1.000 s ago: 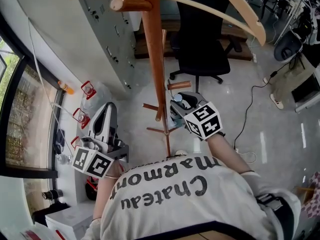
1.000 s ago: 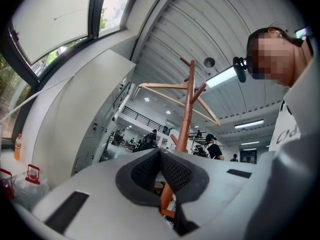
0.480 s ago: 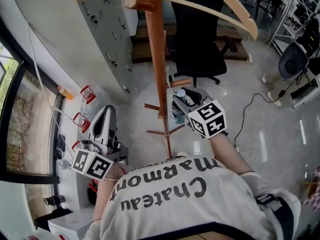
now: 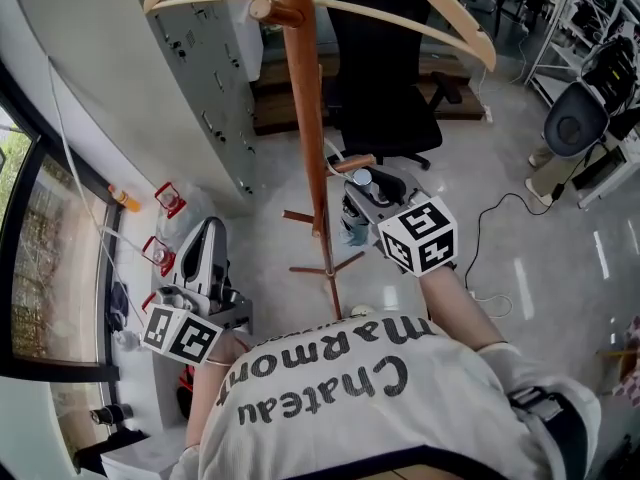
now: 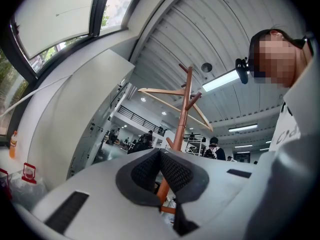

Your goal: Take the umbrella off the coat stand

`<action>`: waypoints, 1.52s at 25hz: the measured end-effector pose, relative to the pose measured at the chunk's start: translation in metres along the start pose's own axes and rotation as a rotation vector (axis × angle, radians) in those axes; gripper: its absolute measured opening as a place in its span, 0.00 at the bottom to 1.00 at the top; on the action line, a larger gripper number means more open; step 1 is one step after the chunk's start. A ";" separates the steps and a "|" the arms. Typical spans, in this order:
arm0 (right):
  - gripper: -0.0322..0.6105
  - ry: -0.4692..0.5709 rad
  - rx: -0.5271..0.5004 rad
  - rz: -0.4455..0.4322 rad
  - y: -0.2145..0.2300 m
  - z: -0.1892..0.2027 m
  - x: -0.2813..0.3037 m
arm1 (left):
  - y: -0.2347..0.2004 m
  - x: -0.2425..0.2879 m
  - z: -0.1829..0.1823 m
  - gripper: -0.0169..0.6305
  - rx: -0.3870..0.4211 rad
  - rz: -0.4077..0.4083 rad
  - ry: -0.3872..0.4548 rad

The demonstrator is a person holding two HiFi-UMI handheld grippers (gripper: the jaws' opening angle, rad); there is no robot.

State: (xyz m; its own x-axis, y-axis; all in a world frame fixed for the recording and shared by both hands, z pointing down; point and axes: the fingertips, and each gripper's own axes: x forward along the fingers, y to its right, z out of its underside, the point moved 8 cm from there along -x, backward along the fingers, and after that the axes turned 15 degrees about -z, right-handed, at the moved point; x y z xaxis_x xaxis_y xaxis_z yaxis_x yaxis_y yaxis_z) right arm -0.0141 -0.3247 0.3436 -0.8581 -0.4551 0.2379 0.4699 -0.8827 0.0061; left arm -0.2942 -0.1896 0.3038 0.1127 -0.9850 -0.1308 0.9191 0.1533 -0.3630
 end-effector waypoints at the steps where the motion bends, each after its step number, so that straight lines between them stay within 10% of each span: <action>1: 0.31 0.003 -0.003 0.004 -0.001 -0.001 -0.001 | 0.000 -0.001 0.000 0.06 -0.002 0.002 -0.001; 38: 0.31 0.081 0.000 0.183 0.010 -0.016 -0.053 | -0.007 -0.011 0.011 0.06 -0.074 0.017 0.017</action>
State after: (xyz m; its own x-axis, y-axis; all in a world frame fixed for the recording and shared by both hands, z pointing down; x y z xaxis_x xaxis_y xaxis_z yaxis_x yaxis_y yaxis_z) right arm 0.0331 -0.3111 0.3149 -0.7723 -0.6157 0.1563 0.6194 -0.7845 -0.0299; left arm -0.2977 -0.1813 0.3184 0.1213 -0.9808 -0.1530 0.8866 0.1763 -0.4275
